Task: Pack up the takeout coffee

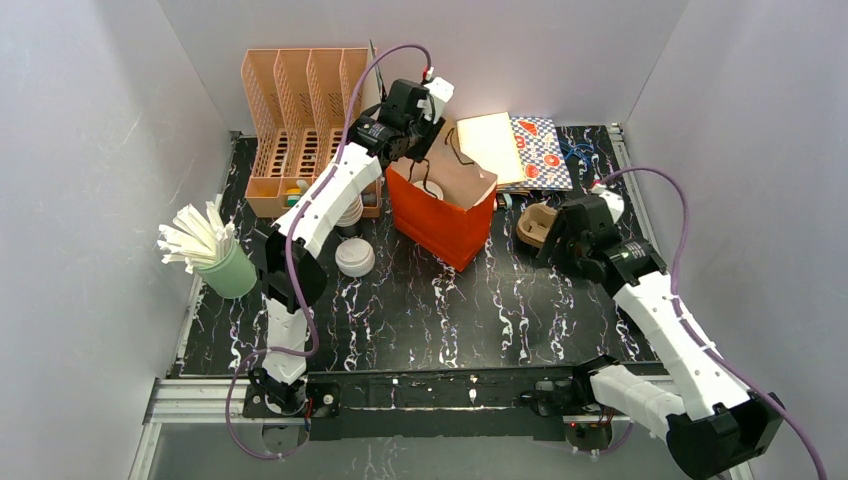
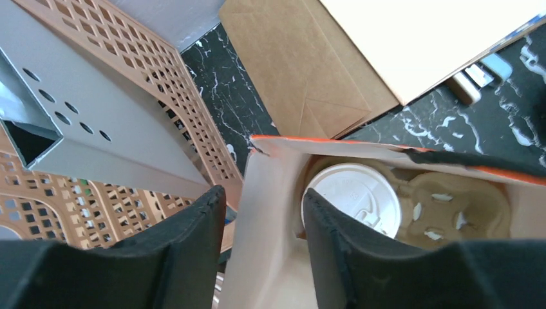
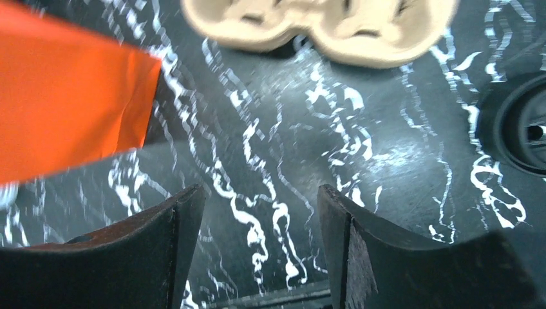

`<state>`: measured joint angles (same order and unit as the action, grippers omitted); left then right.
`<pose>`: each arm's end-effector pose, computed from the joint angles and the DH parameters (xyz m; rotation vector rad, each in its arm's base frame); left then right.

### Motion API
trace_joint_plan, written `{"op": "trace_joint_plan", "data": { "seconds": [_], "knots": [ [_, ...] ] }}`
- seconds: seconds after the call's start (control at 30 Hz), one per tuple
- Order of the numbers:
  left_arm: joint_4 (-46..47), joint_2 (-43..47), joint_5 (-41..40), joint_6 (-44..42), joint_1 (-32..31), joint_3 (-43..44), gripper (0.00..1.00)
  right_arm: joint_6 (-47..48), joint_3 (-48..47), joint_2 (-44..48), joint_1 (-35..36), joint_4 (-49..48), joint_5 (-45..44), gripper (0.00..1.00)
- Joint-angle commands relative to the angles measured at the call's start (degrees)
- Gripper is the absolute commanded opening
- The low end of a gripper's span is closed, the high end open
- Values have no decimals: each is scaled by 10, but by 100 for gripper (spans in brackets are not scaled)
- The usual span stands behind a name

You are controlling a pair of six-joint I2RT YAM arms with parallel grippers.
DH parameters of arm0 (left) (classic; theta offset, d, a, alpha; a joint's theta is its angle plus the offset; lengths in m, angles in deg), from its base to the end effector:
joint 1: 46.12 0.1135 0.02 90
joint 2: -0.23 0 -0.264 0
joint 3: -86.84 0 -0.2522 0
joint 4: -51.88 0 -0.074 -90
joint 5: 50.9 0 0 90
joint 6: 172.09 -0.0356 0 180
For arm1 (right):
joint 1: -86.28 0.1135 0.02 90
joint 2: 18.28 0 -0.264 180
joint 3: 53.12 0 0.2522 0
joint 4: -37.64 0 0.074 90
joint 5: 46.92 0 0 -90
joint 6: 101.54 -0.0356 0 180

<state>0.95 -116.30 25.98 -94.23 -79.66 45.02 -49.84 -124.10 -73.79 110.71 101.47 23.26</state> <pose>0.3938 -0.2514 0.3896 0.6726 1.9548 0.0087 0.1734 0.0655 0.3180 0.4384 2.3122 0.1145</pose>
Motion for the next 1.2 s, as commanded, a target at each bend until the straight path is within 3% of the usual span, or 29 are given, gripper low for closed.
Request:
{"op": "trace_joint_plan", "data": {
  "seconds": [0.0, 0.07, 0.13, 0.17, 0.23, 0.4, 0.6, 0.73, 0.87, 1.0, 1.03, 1.13, 1.17],
  "knots": [
    [-2, 27, -10, 29, 1, 14, 56, -19, -16, -14, -81, -34, -64, 73],
    [-8, 51, -14, 45, 1, 19, 64, -9, -9, -11, -140, -48, -42, 74],
    [-10, 79, -14, 56, 1, 17, 71, -5, -3, -10, -196, -60, -15, 82],
    [-10, 92, -12, 63, 1, 16, 74, -6, -1, -10, -222, -65, -7, 91],
    [-10, 121, -1, 78, 1, 12, 81, -21, 6, -12, -267, -68, -6, 98],
    [7, 193, 81, 139, 1, -16, 88, -75, 25, -14, -335, -63, -54, 94],
    [49, 254, 228, 222, -12, -67, 94, -105, 39, -20, -405, -65, -64, 98],
    [47, 273, 222, 220, -73, -96, 95, -72, 22, -33, -439, -74, 4, 98],
    [2, 309, 182, 228, -100, -131, 92, -18, -9, -13, -439, -64, 106, 98],
    [-4, 413, 61, 233, -100, -238, 89, 13, -9, 47, -437, -66, 137, 98],
    [-5, 440, 32, 232, -100, -264, 83, 14, -6, 57, -431, -60, 145, 98],
    [-41, 477, -82, 258, -97, -295, 46, 13, 18, 83, -427, -66, 230, 95],
    [-55, 477, -111, 263, -94, -295, 38, 13, 24, 88, -427, -73, 261, 93]
  ]
}}
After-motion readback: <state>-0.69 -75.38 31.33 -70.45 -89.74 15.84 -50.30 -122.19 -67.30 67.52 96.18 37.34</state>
